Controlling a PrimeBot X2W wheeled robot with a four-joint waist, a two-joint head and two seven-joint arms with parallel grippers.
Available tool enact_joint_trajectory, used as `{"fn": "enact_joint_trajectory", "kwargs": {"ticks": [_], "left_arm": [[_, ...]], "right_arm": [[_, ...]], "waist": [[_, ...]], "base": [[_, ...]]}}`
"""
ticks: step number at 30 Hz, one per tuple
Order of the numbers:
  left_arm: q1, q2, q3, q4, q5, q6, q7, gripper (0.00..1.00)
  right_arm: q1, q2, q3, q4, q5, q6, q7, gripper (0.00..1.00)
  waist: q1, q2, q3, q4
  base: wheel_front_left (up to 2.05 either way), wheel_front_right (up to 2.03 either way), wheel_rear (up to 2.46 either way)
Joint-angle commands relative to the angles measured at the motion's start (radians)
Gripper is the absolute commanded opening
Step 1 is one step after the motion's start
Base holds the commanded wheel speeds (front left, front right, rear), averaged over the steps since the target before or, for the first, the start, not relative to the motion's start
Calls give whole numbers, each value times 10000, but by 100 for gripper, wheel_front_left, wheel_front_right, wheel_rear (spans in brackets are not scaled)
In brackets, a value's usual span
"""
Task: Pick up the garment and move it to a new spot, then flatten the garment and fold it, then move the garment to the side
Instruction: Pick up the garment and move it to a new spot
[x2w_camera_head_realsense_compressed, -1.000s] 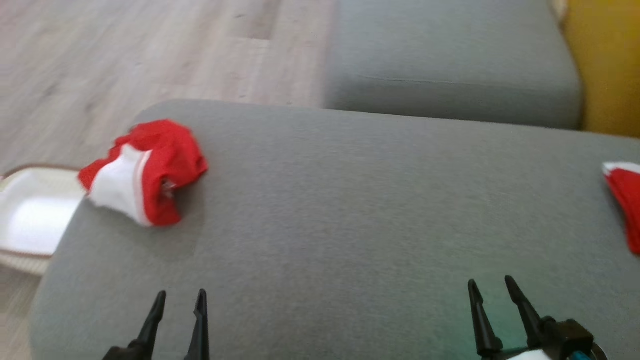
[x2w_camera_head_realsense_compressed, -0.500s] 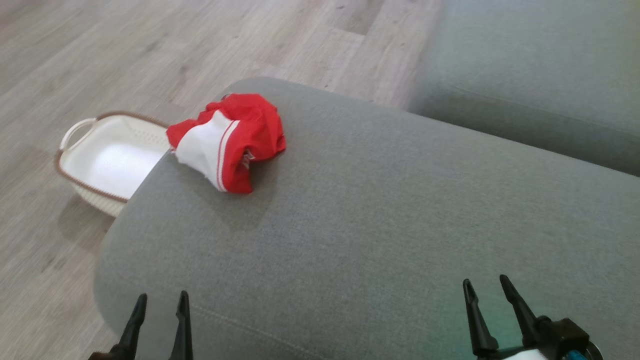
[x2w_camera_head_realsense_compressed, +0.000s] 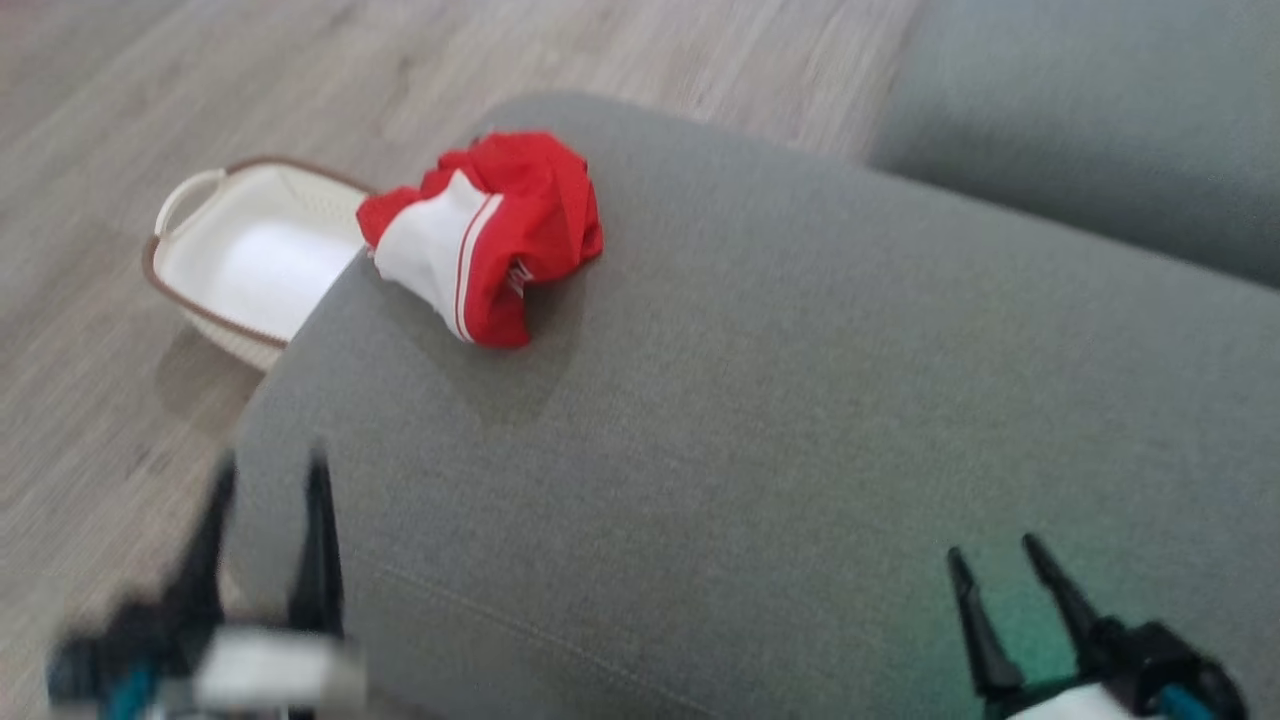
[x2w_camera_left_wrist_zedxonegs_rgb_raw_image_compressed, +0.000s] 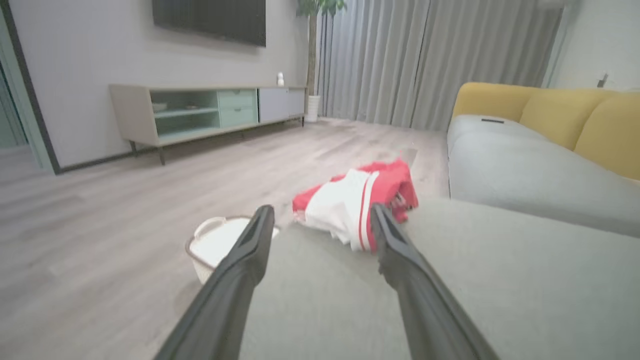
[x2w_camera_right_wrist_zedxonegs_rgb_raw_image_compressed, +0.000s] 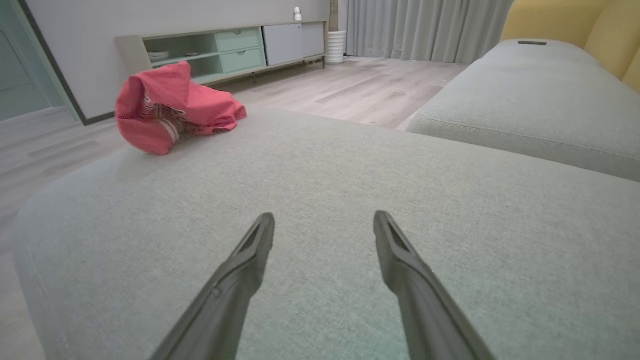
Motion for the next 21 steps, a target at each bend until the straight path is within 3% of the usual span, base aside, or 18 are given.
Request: {"fn": "enact_joint_trajectory", "kwargs": {"ticks": [1,9,15,21], "left_arm": [[-1568,138,373,-462,180,-63,-63,100],[-6436,713,224,1475,-251,-692,397,100],[-10098,1177,-57,4634,-854,-947,2088,100],[-12241,1518,225,8163,-1274,-856,3699,100]], "right_arm": [[-655,-444,91,-411,-113,65,-111,100],[-1311,-1793,-187,-1064,-293,65,-111,100],[-2081,-2832,-305,-1550,-241,65,-111,100],[-2885,-3494,-190,-1802,-185,65,-111,100]], "waist": [[0,0,565,83],[0,0,2458,-183],[0,0,3851,-570],[0,0,4761,-1222]], "base": [[0,0,0],[0,0,0],[0,0,0],[0,0,0]]}}
